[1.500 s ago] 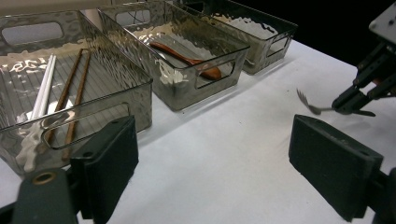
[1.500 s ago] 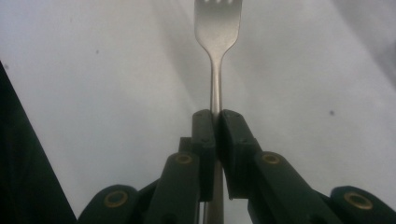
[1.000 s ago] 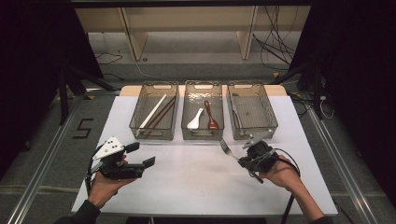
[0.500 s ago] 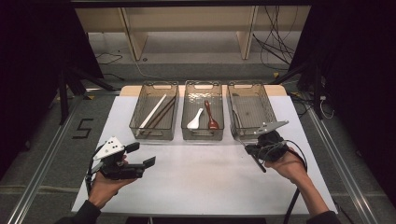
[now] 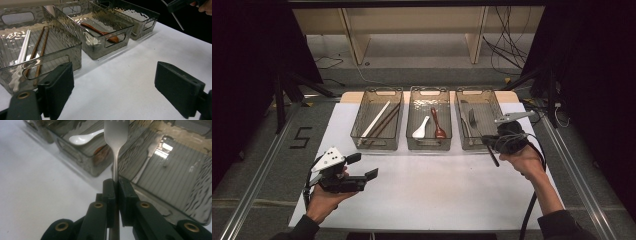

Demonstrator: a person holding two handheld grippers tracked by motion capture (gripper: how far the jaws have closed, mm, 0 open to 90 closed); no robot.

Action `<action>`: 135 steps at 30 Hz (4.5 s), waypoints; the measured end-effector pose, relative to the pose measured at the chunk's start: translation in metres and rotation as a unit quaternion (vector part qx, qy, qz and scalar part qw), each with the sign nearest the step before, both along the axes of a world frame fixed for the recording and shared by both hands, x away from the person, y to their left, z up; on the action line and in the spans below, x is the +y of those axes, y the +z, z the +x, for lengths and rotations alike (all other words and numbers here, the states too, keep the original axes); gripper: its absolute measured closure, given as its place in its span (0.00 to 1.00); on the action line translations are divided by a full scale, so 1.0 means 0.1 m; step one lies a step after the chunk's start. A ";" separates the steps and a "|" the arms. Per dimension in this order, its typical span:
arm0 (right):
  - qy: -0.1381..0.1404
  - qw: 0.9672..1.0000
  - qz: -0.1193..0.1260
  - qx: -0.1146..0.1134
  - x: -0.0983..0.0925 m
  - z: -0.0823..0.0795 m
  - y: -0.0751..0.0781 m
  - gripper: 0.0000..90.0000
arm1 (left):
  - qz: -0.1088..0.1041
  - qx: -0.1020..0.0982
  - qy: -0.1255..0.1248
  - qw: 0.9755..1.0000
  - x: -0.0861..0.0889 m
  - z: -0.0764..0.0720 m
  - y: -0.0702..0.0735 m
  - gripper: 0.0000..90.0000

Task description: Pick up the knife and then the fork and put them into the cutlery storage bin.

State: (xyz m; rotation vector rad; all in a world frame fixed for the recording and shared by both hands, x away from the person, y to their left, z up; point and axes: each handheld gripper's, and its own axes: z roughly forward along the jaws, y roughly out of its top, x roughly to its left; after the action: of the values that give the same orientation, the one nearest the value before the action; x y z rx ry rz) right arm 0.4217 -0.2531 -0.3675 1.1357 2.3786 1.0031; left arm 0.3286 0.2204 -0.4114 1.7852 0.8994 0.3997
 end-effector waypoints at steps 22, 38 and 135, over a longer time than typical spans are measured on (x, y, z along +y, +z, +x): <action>-0.083 0.996 0.032 -0.022 0.11 0.71 0.34 0.95 | -0.001 -0.002 -0.005 1.000 -0.01 0.02 0.00 0.17; -0.131 0.991 0.034 -0.011 0.16 1.03 0.22 0.94 | -0.004 -0.001 -0.005 1.000 -0.01 0.03 0.00 0.17; -0.012 0.987 0.157 -0.044 0.32 -0.58 -0.15 0.25 | 0.002 0.008 -0.023 1.000 -0.06 0.02 -0.01 0.17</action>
State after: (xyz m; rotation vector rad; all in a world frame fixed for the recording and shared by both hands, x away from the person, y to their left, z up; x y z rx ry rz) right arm 0.3641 -0.2207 -0.3826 1.1936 2.1835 1.4262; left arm 0.3309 0.2144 -0.4127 1.8120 0.8683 0.3586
